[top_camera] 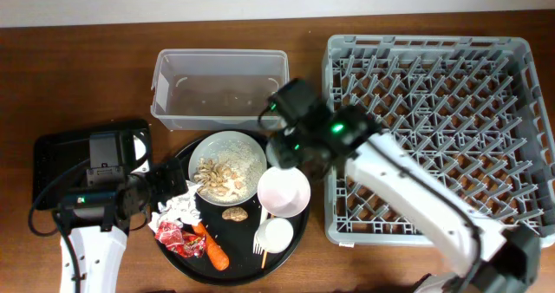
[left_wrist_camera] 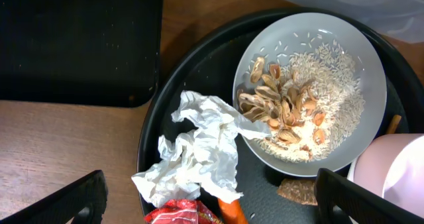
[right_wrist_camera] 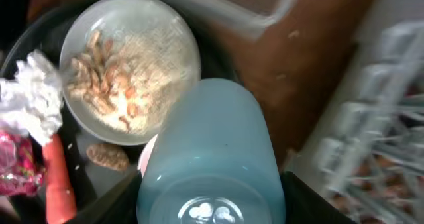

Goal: Sort waste into correct bins and load items into the dishwasher rack
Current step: 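Carry the light-blue cup with the right gripper into the rack's right side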

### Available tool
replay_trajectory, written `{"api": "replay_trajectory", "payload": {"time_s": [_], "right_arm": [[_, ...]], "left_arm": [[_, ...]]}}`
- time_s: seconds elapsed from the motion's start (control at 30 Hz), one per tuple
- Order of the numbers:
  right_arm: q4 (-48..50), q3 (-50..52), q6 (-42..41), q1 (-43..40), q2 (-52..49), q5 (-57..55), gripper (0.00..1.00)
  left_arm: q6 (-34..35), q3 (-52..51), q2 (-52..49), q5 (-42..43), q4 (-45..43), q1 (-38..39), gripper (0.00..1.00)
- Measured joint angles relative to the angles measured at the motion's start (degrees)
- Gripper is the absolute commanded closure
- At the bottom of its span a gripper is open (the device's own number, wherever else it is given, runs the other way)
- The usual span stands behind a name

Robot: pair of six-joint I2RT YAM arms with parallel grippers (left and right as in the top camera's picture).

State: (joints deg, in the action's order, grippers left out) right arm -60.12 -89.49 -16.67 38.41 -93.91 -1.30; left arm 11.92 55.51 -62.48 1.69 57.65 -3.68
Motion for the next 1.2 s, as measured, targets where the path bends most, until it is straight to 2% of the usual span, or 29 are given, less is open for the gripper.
{"api": "replay_trajectory", "payload": {"time_s": [0.1,0.2,0.33,0.53,0.7,0.83,1.2], "right_arm": [[-3.5,-4.3,0.0,-6.8,1.4,-0.7,0.44],[-7.5,-5.1,0.0,-17.2,2.6,-1.3,0.44],[-12.9,-5.2,-0.1,-36.8,3.8,-2.0,0.44],[-13.9,-5.2,2.0,-61.9,4.1,-2.4,0.45],[-10.7,-3.6,3.4,-76.4,4.2,-2.4,0.44],[-6.2,-0.4,3.4,-81.3,4.2,-2.3,0.44],[-2.5,0.6,3.6,-81.8,-5.1,-2.3,0.44]], "left_arm": [[0.1,0.0,0.0,0.0,0.0,0.0,0.01],[0.2,0.0,0.0,0.0,0.0,0.0,0.01],[0.1,0.0,0.0,0.0,0.0,0.0,0.01],[0.2,0.0,0.0,0.0,0.0,0.0,0.01],[0.2,0.0,0.0,0.0,0.0,0.0,0.01],[0.2,0.0,0.0,0.0,0.0,0.0,0.01],[0.2,0.0,0.0,0.0,0.0,0.0,0.01]]}}
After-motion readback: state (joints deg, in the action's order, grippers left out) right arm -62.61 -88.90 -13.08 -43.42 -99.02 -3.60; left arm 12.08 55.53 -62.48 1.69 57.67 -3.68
